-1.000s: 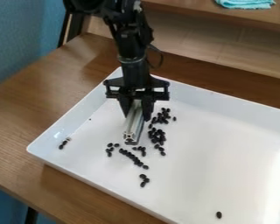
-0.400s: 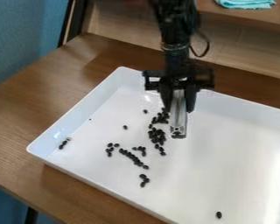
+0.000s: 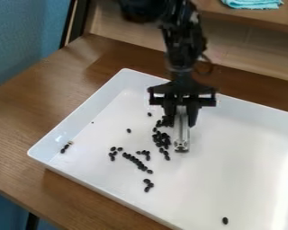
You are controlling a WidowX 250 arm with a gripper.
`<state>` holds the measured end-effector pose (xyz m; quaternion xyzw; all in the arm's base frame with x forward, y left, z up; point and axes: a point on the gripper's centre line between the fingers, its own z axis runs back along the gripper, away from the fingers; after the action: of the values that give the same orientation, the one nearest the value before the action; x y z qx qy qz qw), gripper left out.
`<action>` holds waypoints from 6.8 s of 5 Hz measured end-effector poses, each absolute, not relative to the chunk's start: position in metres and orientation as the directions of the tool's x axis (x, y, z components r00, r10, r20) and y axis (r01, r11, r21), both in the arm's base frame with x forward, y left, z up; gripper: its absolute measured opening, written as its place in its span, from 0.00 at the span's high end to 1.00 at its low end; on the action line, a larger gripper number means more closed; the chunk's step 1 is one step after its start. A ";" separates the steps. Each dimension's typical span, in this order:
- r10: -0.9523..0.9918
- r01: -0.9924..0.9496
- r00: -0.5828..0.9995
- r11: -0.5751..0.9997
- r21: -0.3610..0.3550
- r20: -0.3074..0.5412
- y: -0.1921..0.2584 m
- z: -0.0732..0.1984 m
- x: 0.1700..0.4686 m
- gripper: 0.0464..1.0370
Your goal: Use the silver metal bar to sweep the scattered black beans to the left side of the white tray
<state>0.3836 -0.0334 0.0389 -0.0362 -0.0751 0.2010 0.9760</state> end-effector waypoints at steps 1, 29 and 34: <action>0.410 -0.400 0.899 0.912 -0.090 0.153 -0.016 0.033 0.384 0.64; 0.110 -0.124 0.970 0.991 0.051 0.215 0.076 0.031 0.289 0.64; 0.088 -0.095 0.967 0.995 0.018 0.241 -0.047 0.046 0.292 0.64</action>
<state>0.2924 -0.0471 0.0459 0.0146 -0.1206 0.0460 0.9915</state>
